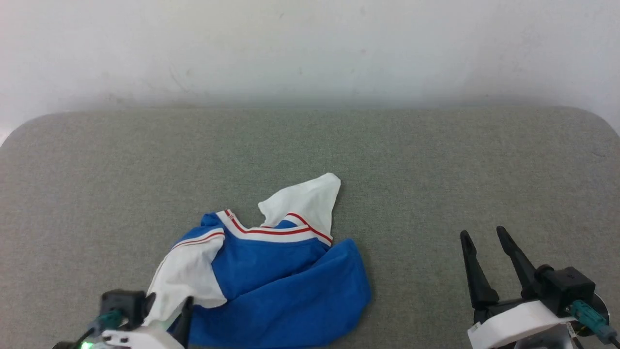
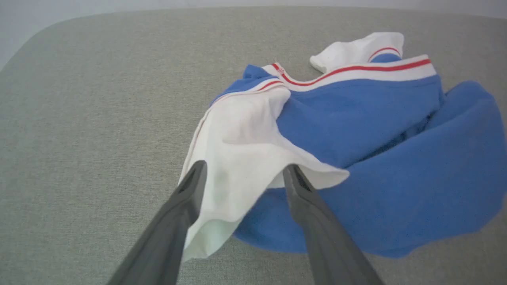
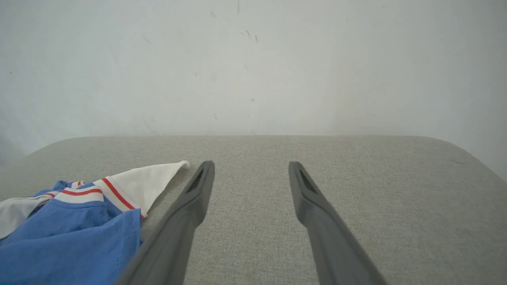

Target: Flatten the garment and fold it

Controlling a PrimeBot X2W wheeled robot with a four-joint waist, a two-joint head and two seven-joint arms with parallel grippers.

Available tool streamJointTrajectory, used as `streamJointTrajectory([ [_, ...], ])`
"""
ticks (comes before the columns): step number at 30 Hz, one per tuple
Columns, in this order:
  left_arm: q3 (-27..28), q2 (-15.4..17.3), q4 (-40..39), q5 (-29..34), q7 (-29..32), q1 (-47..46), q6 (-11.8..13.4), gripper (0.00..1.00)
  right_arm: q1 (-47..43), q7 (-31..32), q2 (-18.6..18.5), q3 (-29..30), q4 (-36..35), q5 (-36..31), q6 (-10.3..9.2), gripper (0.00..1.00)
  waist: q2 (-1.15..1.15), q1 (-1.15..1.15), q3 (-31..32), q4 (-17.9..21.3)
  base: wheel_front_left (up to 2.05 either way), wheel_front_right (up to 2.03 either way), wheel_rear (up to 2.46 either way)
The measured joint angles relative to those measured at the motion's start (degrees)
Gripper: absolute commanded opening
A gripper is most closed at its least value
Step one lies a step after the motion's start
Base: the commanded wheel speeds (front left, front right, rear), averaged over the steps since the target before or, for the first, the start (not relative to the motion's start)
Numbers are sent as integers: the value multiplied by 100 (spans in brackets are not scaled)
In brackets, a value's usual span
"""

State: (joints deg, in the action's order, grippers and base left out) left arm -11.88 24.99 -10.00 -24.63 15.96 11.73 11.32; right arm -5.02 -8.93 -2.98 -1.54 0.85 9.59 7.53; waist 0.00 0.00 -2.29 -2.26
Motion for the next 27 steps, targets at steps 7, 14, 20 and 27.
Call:
streamJointTrajectory([
  [7, -1055, 567, -455, 612, 1100, -293, -702, 100, -19, 31, 1, -22, -4, 0, 0, 100, 0, 0, 68, -28, 0, 0, 0],
  [14, -1460, 812, -436, 990, 1489, -701, -1073, 100, -30, 32, 0, -30, -10, 0, 0, 100, 0, 1, 76, 48, 0, 0, 0],
  [20, -1459, 958, -289, 1165, 1584, -984, -1089, 100, -52, 32, 1, -42, -20, 0, 0, 100, 0, 0, 31, 120, 0, 0, 0],
  [27, -1350, 1091, 214, 1211, 1561, -1198, -1124, 0, -49, 31, 0, -60, -36, 1, 0, 100, 0, 0, -68, 194, 0, 0, 0],
])
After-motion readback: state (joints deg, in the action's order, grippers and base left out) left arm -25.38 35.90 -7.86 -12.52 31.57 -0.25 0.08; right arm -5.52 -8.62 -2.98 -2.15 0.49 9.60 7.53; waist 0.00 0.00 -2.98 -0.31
